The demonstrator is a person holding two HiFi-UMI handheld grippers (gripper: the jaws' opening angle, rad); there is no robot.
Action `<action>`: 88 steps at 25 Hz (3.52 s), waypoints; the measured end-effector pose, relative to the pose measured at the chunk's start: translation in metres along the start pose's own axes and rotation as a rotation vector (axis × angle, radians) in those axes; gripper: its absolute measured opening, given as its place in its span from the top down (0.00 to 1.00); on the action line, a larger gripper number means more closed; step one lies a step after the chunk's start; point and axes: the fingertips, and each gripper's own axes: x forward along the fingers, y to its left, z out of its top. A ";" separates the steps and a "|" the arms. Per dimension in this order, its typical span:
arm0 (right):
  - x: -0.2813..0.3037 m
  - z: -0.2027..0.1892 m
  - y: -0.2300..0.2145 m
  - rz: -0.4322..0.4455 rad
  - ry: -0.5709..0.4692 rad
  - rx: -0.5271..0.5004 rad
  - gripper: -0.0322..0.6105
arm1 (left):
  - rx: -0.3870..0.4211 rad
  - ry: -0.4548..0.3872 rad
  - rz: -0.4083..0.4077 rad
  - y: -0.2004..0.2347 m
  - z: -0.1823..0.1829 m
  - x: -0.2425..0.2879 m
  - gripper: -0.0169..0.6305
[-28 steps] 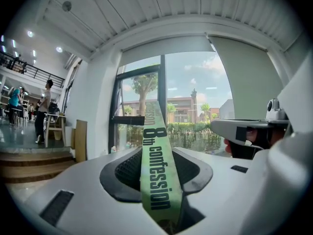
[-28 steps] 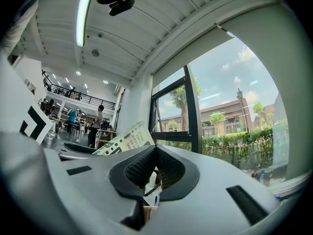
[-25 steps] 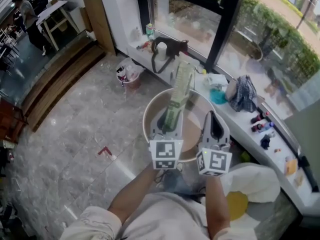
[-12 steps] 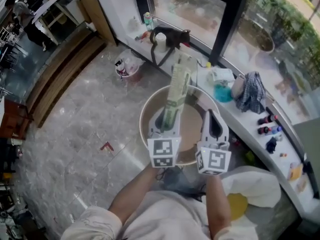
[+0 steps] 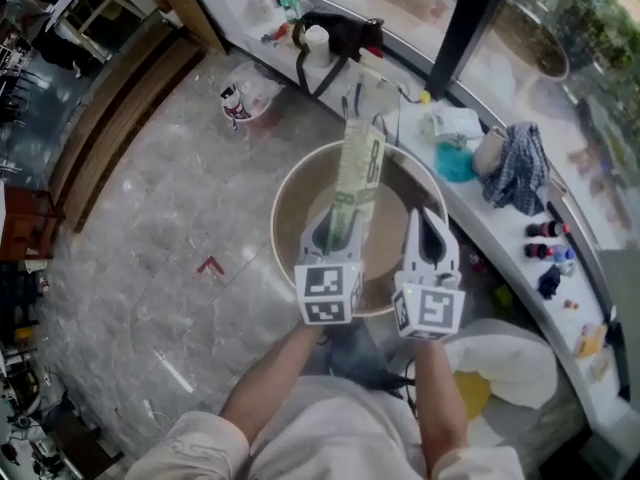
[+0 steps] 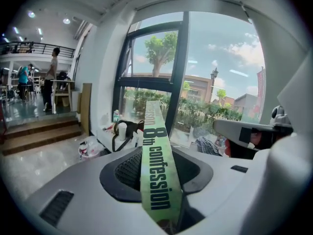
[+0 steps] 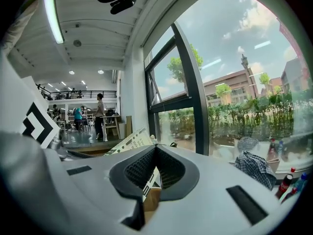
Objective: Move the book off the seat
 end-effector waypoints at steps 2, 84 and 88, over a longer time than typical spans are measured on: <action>0.007 -0.013 0.005 0.010 0.026 0.001 0.95 | -0.025 0.033 0.004 0.008 -0.016 0.006 0.72; 0.095 -0.322 0.119 0.134 0.376 0.011 0.95 | -0.169 0.388 0.067 0.181 -0.326 0.112 0.71; 0.092 -0.308 0.116 0.123 0.379 0.004 0.95 | -0.155 0.370 0.065 0.176 -0.305 0.106 0.77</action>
